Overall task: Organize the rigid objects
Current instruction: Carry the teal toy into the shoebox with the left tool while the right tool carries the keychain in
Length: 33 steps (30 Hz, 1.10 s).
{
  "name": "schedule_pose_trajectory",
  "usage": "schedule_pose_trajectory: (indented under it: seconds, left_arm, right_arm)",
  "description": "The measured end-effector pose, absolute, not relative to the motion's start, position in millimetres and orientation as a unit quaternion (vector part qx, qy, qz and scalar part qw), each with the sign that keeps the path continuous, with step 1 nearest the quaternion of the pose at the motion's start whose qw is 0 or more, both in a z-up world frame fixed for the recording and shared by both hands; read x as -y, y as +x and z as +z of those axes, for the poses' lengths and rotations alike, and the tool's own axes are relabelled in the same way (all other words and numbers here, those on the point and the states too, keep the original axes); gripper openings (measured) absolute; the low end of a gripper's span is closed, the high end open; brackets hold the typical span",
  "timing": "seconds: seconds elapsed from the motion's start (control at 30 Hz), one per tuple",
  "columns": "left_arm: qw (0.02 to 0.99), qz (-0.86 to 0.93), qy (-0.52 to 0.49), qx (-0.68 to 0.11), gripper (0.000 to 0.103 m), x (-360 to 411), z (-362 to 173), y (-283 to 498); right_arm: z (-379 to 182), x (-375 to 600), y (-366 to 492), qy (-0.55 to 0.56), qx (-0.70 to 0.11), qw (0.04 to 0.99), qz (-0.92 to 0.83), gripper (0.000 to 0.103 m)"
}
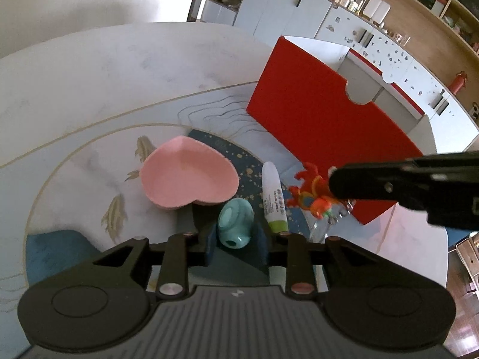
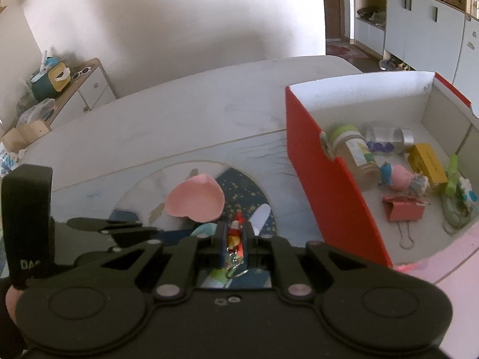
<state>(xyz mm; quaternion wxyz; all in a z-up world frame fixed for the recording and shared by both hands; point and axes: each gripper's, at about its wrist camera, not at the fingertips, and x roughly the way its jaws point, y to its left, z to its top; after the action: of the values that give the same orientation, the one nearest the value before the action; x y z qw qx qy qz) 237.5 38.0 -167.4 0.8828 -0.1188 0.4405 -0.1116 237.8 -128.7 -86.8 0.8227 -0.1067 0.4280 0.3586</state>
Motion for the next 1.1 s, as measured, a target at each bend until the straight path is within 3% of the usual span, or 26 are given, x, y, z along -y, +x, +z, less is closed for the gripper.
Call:
schedule_pose_trajectory:
  seconds: [0.7,1.1]
  left_arm:
    - [0.908,-0.083,-0.055,-0.407,0.024,1,-144,224]
    - [0.911,-0.051,-0.065,-0.403,0.024,12,-91,219]
  right_arm:
    - [-55,172,231,-0.084,-0.418,0.818,0.386,0.009]
    - [-12,204,259,-0.059,-0.388,0.816,0.424,0.009]
